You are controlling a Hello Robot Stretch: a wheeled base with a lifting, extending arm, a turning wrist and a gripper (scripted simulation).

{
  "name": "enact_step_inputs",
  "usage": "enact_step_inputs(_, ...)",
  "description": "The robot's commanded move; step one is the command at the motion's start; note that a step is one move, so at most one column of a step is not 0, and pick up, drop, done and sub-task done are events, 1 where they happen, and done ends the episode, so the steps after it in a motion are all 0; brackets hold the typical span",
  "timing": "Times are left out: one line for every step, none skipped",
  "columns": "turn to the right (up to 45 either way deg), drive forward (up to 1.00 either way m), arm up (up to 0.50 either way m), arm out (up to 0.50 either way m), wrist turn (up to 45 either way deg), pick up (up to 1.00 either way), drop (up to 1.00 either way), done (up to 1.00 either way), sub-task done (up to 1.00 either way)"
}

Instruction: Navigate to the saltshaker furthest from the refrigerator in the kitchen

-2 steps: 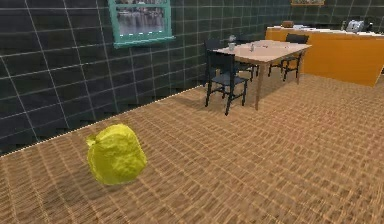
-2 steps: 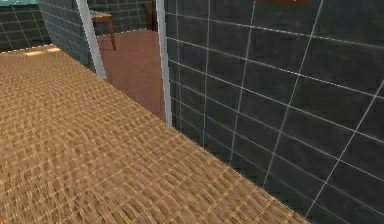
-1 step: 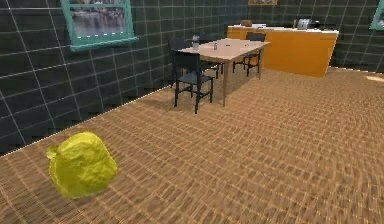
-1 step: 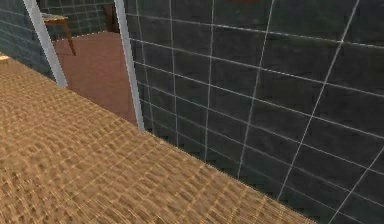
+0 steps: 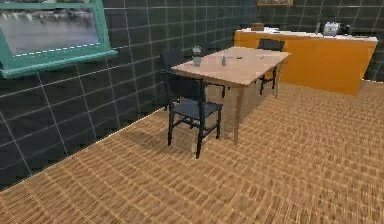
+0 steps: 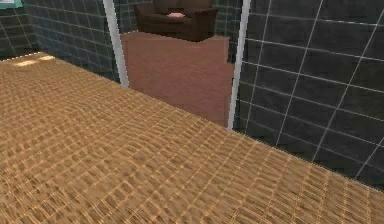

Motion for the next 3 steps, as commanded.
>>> enact_step_inputs(6.0,0.00,0.00,0.00,0.0,0.00,0.00,0.00,0.00)
enact_step_inputs(0.0,0.20,0.00,0.00,0.0,0.00,0.00,0.00,0.00)
enact_step_inputs(-12.0,0.00,0.00,0.00,0.0,0.00,0.00,0.00,0.00)
